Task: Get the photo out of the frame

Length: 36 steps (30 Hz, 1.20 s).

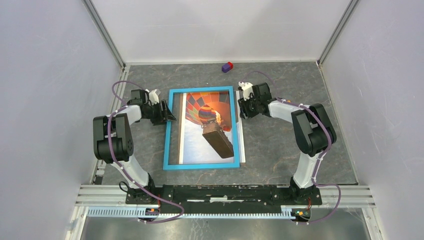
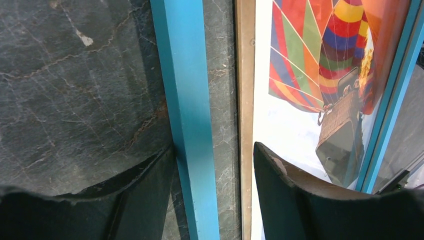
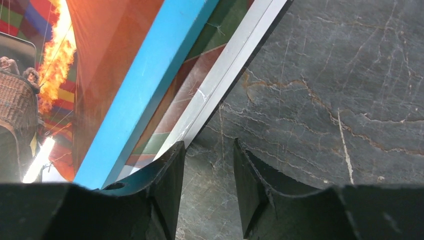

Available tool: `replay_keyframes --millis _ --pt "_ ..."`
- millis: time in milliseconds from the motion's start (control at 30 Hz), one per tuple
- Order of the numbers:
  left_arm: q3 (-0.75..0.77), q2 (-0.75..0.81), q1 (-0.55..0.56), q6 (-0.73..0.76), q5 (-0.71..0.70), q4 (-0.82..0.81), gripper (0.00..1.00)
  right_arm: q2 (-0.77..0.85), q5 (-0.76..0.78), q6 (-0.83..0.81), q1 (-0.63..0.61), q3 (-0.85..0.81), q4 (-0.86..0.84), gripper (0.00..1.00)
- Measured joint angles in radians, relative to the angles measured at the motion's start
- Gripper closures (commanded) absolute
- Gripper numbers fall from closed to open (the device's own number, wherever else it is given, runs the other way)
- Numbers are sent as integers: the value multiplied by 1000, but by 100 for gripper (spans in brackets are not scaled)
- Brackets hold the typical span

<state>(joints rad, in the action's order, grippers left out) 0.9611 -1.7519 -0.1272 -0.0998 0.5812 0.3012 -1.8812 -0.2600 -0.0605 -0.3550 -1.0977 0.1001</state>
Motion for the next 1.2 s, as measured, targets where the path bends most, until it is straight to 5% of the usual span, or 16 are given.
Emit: replay_keyframes --millis 300,467,767,1200 --pt "1 -2 12 0 -6 -13 35 -12 -3 -8 -17 -14 -9 37" --pt "2 -4 12 0 -12 -13 37 -18 -14 -14 -21 -26 -5 22" --pt "3 -4 12 0 -37 -14 39 -24 -1 -26 -22 -42 13 23" --pt "3 -1 11 -1 -50 -13 39 -25 -53 -31 10 -45 26 38"
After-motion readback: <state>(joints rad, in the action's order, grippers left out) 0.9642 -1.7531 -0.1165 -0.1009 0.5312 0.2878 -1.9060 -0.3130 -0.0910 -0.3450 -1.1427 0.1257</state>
